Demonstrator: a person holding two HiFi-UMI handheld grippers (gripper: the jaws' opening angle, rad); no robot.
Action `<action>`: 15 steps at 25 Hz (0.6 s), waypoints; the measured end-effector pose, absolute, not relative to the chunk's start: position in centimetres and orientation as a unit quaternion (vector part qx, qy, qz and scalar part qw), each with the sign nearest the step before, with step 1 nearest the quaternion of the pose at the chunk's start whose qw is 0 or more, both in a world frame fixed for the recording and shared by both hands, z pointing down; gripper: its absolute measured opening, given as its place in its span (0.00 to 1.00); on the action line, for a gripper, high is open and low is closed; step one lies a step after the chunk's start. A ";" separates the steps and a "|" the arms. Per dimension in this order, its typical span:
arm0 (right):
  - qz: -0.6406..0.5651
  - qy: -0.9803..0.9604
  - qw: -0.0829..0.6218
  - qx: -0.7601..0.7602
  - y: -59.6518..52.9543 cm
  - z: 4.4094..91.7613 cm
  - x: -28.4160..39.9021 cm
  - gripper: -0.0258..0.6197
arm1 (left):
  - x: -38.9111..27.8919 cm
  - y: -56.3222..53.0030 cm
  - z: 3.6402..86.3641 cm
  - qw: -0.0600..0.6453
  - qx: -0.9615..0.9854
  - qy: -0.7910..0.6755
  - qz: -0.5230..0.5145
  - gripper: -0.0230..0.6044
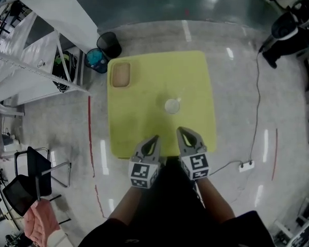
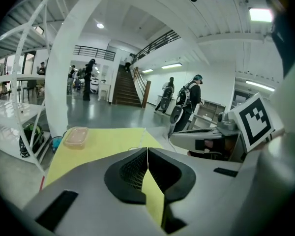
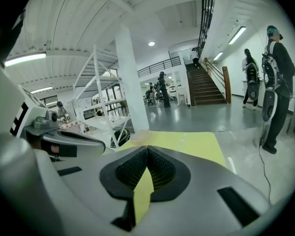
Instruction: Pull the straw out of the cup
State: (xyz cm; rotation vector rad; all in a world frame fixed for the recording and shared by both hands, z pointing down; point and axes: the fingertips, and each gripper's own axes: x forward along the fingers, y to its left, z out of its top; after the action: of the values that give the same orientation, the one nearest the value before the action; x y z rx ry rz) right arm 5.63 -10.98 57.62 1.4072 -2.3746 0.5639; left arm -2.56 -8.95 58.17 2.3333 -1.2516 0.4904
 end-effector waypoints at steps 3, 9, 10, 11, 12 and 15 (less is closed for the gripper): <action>0.204 -0.835 0.160 0.486 -12.9 58.7 6.6 0.07 | -1.7 -10.5 58.6 0.224 0.841 -0.458 0.182 0.11; 0.212 -0.833 0.169 0.481 -15.5 61.4 8.1 0.07 | -2.2 -12.1 60.9 0.255 0.815 -0.483 0.193 0.11; 0.215 -0.834 0.170 0.479 -15.8 61.6 8.2 0.07 | -2.3 -12.5 61.0 0.256 0.812 -0.487 0.195 0.11; 0.215 -0.835 0.170 0.476 -16.2 61.8 8.3 0.07 | -2.3 -13.0 61.2 0.256 0.811 -0.488 0.197 0.11; 0.215 -0.837 0.171 0.473 -16.6 62.0 8.3 0.07 | -2.1 -13.5 61.3 0.255 0.810 -0.489 0.198 0.11; 0.221 -0.838 0.174 0.468 -17.9 62.7 8.5 0.07 | -1.5 -14.7 61.8 0.253 0.811 -0.487 0.203 0.11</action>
State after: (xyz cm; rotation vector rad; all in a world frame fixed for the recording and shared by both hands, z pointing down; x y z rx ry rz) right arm 8.46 -17.89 62.72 1.3272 -2.3753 0.6262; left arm -1.53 -14.71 61.77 2.2056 -1.3227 0.5511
